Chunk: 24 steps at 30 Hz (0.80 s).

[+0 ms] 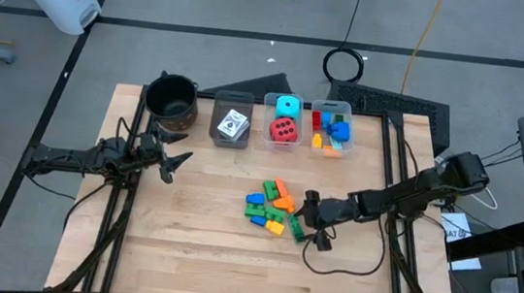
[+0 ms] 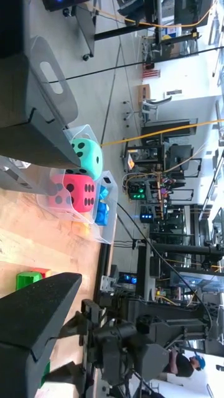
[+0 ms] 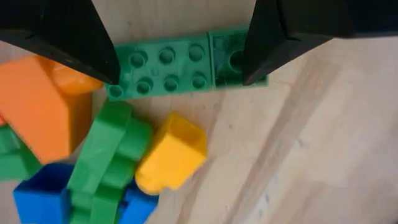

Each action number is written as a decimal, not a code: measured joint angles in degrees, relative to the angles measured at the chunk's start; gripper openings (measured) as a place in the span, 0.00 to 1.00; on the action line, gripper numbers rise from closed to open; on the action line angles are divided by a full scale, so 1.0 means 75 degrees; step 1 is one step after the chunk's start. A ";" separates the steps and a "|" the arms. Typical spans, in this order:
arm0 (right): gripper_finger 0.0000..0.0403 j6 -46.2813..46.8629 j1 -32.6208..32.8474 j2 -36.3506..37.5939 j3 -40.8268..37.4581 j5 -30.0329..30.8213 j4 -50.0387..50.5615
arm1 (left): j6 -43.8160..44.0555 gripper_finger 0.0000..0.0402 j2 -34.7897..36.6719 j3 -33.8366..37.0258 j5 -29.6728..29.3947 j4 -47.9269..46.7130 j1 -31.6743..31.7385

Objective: Pick & Place Toys
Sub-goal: Put the green block into the right transparent bin

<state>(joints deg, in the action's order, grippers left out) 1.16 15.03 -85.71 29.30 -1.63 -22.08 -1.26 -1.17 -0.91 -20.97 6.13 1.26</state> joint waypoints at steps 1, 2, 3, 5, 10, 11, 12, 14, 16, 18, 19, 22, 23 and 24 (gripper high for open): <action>0.75 -0.0024 -0.0017 -0.0014 -0.0001 0.0000 0.0081 | 0.0000 0.73 0.0000 0.0000 0.0000 -0.0003 0.0000; 0.75 -0.0010 -0.0053 -0.0009 0.0014 0.0000 0.0192 | 0.0000 0.73 0.0000 0.0000 0.0000 0.0000 -0.0003; 0.75 -0.0016 -0.0101 0.0013 0.0015 0.0003 0.0356 | 0.0000 0.73 -0.0001 0.0000 0.0000 0.0000 0.0000; 0.75 0.0013 -0.0184 0.0121 0.0018 0.0080 0.0719 | -0.0001 0.73 -0.0001 0.0000 0.0000 0.0000 0.0000; 0.75 0.0294 -0.0259 0.0619 0.0018 0.0809 0.1794 | 0.0000 0.73 -0.0001 -0.0003 0.0002 -0.0001 -0.0001; 0.75 0.0368 -0.0258 0.0743 0.0015 0.0901 0.1999 | 0.0000 0.73 -0.0002 0.0000 0.0001 -0.0003 -0.0001; 0.75 0.0441 -0.0256 0.0881 0.0012 0.1015 0.2206 | 0.0000 0.73 -0.0001 -0.0001 0.0001 0.0000 0.0000; 0.75 0.0598 -0.0256 0.1192 0.0001 0.1103 0.2622 | 0.0000 0.73 0.0000 0.0000 0.0000 -0.0003 -0.0003; 0.75 0.0757 -0.0256 0.1490 -0.0004 0.1333 0.3056 | 0.0000 0.73 0.0000 0.0000 0.0000 -0.0003 0.0000; 0.75 0.0906 -0.0250 0.1789 -0.0006 0.1703 0.3574 | 0.0000 0.73 -0.0001 -0.0001 0.0000 -0.0003 -0.0001; 0.75 0.0988 -0.0248 0.1916 -0.0009 0.1952 0.3846 | 0.0000 0.73 -0.0001 0.0000 0.0000 -0.0003 0.0000; 0.75 0.1156 -0.0250 0.2260 -0.0014 0.2493 0.4310 | -0.0001 0.73 -0.0002 -0.0001 0.0000 -0.0001 0.0000; 0.75 0.1213 -0.0250 0.2372 -0.0014 0.2558 0.4322 | 0.0000 0.73 0.0000 0.0000 0.0000 -0.0006 -0.0003; 0.75 0.1262 -0.0245 0.2469 -0.0014 0.2579 0.4285 | 0.0000 0.73 -0.0003 0.0000 0.0000 -0.0008 -0.0003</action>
<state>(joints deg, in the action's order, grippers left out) 10.63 13.19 -67.20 29.19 17.72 10.05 -1.26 -1.19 -0.91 -20.97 6.07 1.24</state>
